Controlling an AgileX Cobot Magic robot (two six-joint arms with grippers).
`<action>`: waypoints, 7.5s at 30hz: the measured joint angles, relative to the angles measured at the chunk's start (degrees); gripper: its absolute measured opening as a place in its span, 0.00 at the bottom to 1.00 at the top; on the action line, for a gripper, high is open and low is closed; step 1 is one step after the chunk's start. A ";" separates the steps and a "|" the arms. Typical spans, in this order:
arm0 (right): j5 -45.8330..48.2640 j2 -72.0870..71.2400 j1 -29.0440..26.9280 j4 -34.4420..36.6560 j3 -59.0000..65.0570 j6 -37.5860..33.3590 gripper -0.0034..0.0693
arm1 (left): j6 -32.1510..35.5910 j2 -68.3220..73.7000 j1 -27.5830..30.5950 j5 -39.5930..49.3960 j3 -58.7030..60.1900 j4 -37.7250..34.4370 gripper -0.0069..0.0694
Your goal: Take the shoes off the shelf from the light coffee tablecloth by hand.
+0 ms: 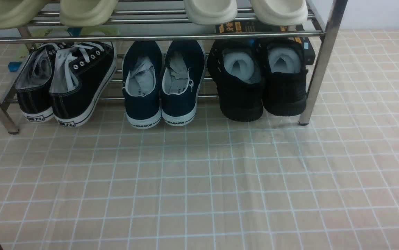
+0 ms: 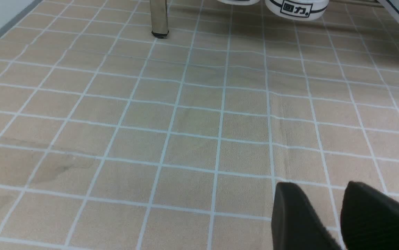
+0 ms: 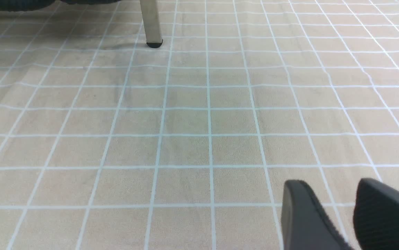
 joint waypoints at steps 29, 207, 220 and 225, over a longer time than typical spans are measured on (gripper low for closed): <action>0.00 0.00 0.00 0.01 0.00 0.05 0.38 | 0.00 0.00 0.06 0.00 0.00 0.00 0.40; 21.64 96.87 37.75 6.98 -81.16 6.50 0.07 | 0.00 -0.06 0.06 0.04 0.00 0.05 0.40; 20.67 105.30 38.49 13.00 -81.16 6.93 0.10 | 0.00 -0.06 0.06 0.04 0.00 0.05 0.40; 18.63 105.53 40.21 16.67 -81.16 6.93 0.19 | 0.00 -0.06 0.06 0.04 0.00 0.05 0.40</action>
